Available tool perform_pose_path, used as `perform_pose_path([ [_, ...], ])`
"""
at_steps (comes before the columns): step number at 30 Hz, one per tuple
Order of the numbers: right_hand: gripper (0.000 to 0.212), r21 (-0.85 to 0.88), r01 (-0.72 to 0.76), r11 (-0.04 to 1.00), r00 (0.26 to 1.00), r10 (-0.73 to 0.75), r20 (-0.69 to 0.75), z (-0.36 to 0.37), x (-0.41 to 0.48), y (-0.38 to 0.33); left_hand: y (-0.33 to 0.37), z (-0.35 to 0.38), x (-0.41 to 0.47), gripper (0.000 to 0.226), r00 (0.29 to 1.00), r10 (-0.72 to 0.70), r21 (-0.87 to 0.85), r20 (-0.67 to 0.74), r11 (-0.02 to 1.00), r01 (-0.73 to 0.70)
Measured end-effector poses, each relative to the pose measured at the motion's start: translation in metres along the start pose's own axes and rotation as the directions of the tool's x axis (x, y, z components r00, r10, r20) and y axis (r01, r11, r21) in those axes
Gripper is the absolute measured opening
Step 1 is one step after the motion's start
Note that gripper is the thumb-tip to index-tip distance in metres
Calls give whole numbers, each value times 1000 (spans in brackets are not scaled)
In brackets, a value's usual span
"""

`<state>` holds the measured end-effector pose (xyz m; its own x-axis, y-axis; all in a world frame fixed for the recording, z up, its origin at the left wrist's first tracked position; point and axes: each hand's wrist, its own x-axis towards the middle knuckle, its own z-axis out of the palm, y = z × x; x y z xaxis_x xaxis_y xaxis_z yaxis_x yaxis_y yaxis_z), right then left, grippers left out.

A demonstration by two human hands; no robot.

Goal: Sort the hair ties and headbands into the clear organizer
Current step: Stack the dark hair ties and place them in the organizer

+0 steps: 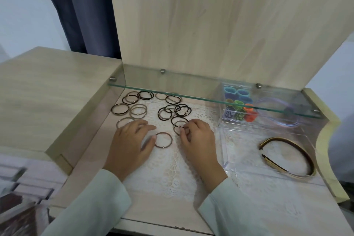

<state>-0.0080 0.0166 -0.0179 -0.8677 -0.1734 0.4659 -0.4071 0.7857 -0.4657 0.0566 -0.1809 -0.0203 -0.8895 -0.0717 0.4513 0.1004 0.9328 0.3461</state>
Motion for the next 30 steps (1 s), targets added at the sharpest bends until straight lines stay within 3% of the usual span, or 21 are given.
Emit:
perform_pose_path([
  [5, 19, -50, 83, 995, 996, -85, -35, 3, -1, -5, 3, -3, -4, 45, 968, -237, 145, -81, 958, 247],
  [8, 15, -100, 153, 983, 987, -157, -26, 5, -4, -2, 2, 0, -4, 51, 952, -297, 183, -68, 935, 305],
  [16, 7, -66, 166, 984, 986, -168, -20, 5, -5, -2, 1, 1, -5, 48, 969, -243, 159, -34, 956, 245],
  [21, 10, -84, 59, 995, 997, -63, -45, 3, -5, -3, 4, -1, -5, 38, 987, -140, 73, -78, 987, 146],
  [25, 16, -126, 72, 989, 997, -76, -23, 3, -5, -3, 8, -3, -5, 26, 990, -7, 24, -144, 1000, 11],
  [27, 15, -120, 66, 991, 997, -69, -20, 3, -5, -3, 8, -4, -4, 26, 985, -20, 38, -171, 999, 27],
  [30, 12, -69, 80, 994, 996, -82, -28, 3, -5, -2, 1, -5, -3, 32, 972, -168, 47, -163, 983, 178],
])
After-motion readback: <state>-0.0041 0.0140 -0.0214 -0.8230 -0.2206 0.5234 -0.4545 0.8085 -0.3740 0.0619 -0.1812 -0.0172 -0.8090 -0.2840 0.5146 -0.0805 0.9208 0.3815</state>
